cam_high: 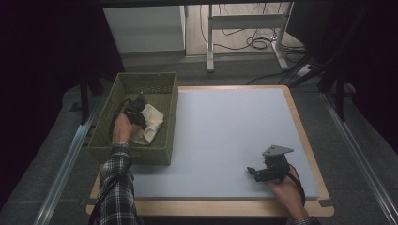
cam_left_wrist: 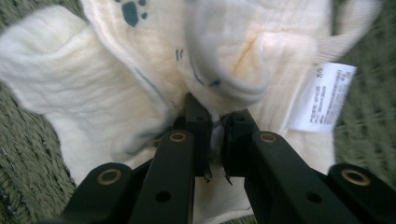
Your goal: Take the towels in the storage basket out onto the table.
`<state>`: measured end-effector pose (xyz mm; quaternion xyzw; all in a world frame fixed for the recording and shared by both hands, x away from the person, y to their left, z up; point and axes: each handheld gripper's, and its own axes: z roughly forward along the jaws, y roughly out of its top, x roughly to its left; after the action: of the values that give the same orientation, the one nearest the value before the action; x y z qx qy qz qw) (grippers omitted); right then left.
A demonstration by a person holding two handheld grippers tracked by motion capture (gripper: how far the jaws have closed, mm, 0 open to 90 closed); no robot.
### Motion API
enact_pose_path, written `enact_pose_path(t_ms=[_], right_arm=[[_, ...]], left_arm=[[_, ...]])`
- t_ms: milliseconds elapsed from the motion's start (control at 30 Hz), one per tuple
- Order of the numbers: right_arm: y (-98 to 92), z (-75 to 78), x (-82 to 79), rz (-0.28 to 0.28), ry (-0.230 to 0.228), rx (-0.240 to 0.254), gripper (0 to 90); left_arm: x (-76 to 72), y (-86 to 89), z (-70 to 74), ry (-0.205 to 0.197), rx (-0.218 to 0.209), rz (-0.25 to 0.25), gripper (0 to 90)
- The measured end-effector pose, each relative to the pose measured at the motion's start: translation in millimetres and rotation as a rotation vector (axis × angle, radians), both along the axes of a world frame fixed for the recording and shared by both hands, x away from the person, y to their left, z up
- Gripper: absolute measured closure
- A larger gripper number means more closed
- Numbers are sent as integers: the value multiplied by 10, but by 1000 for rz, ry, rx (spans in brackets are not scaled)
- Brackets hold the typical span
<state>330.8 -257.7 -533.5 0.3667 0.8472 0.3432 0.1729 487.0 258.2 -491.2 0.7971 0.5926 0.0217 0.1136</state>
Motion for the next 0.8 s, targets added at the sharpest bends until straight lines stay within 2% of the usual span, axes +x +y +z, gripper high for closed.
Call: enact_pose_path(t_ms=[67, 200, 367, 800], right_arm=[[0, 0, 0, 0, 0, 0, 51], [0, 0, 0, 0, 0, -1, 51], [0, 0, 0, 0, 0, -1, 51], [2, 0, -2, -2, 1, 1, 51]], left_arm=[[-43, 45, 98, -47, -38, 7, 838], [-108, 72, 239, -85, -62, -3, 837], [-209, 116, 418, -147, -67, -24, 835], [-380, 125, 668, -257, -84, -55, 832]])
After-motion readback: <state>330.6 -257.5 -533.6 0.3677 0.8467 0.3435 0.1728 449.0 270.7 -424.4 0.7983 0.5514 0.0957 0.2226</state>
